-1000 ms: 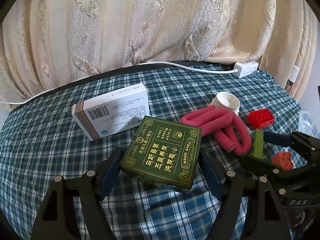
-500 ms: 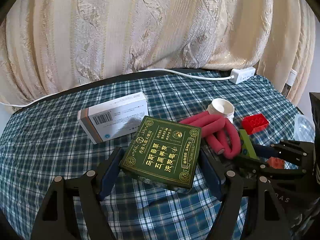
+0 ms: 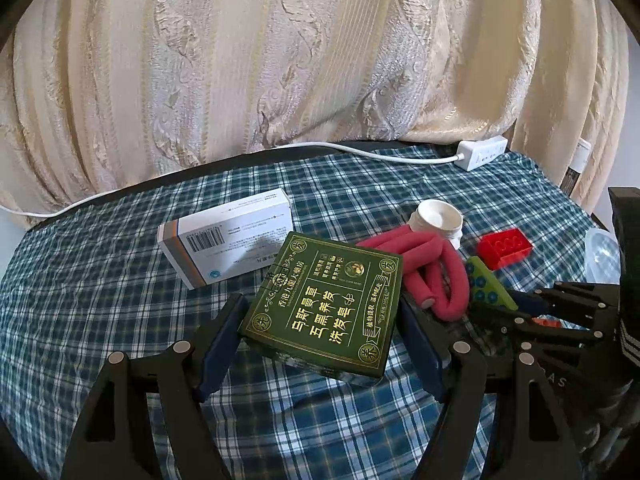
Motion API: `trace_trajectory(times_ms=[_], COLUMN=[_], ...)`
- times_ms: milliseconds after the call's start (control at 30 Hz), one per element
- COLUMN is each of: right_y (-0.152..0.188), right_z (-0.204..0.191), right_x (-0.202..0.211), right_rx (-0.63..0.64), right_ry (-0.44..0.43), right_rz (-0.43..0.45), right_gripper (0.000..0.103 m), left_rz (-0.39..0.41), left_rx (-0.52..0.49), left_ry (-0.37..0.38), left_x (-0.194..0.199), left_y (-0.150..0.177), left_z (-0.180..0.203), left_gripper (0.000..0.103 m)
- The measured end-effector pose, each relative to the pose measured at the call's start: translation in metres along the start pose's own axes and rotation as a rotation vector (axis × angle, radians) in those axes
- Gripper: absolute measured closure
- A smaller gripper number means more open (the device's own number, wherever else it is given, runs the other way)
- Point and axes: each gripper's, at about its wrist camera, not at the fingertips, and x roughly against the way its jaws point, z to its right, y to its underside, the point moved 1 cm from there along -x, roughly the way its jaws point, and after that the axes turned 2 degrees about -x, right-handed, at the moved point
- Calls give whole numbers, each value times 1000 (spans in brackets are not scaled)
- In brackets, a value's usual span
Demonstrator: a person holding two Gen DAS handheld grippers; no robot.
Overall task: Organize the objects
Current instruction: 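Grasp the long green block with the right gripper and lift it, then carry the green box and green block over the clear bowl with both grippers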
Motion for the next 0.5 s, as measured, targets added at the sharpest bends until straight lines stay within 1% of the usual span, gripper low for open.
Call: trace_trajectory(times_ms=[133,233,267,400,500], right_y=[-1,-1,-1,-4,-7], right_z=[-1,0,1,11,20], right_x=[-2,1,2,10,21], right_rx=[-3,-10,-18,-88,-138], right_ry=[2,-2,-6,-47,-71], right_rz=[1,8,9,25,56], right_gripper=[79,87,87,87,87], left_rz=[-2,1,3,16,25], left_rx=[-3,-6,-5,4,10], left_ry=[-1,-3,-3,-2,3], left_x=[0,2,2,7,10], left_y=[0,1,1,-1,-3], left_z=[1,3,3,2,1], left_gripper=[27,27,27,27,27])
